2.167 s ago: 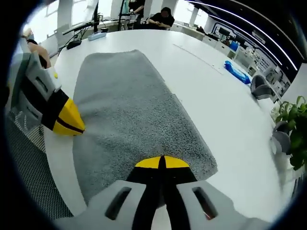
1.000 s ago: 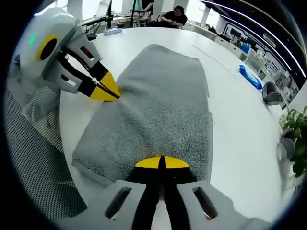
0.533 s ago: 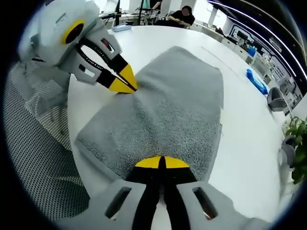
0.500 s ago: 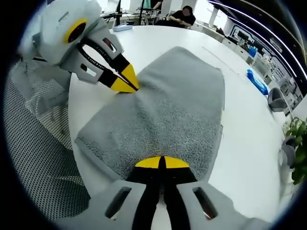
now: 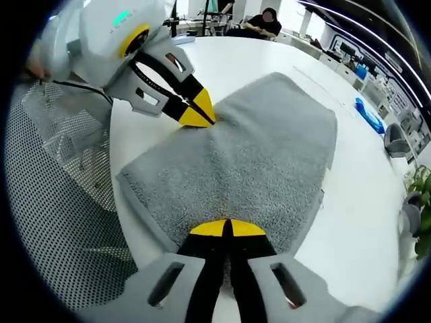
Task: Fold the towel on the table until its edges align and the towel forms a compact rectangular stack.
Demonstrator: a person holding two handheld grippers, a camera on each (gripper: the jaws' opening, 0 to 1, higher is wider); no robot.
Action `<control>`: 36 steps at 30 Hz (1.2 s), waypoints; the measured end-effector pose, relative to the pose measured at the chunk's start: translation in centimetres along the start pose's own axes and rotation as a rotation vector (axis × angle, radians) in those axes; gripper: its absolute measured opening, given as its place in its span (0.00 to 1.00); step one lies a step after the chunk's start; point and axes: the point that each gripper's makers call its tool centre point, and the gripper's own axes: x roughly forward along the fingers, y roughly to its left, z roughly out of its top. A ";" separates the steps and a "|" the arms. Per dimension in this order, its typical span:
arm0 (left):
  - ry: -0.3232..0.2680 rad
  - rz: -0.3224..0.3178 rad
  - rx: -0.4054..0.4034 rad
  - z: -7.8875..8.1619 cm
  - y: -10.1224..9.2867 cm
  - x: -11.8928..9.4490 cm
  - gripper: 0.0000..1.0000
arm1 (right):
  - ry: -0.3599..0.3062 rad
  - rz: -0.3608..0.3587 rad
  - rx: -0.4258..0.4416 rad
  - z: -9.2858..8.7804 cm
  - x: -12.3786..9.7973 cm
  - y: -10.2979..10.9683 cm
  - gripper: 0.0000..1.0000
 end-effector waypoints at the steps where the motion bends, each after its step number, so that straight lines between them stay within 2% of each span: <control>1: -0.003 0.001 -0.003 0.0 0.0 0.0 0.01 | -0.001 0.002 0.001 0.0 0.0 0.1 0.00; 23: -0.016 0.010 -0.030 -0.1 0.3 0.1 0.01 | -0.003 0.003 0.009 0.0 -0.1 0.3 0.00; 36: -0.021 0.019 -0.055 -0.2 0.6 0.3 0.01 | 0.003 0.017 -0.010 0.1 -0.1 1.3 0.00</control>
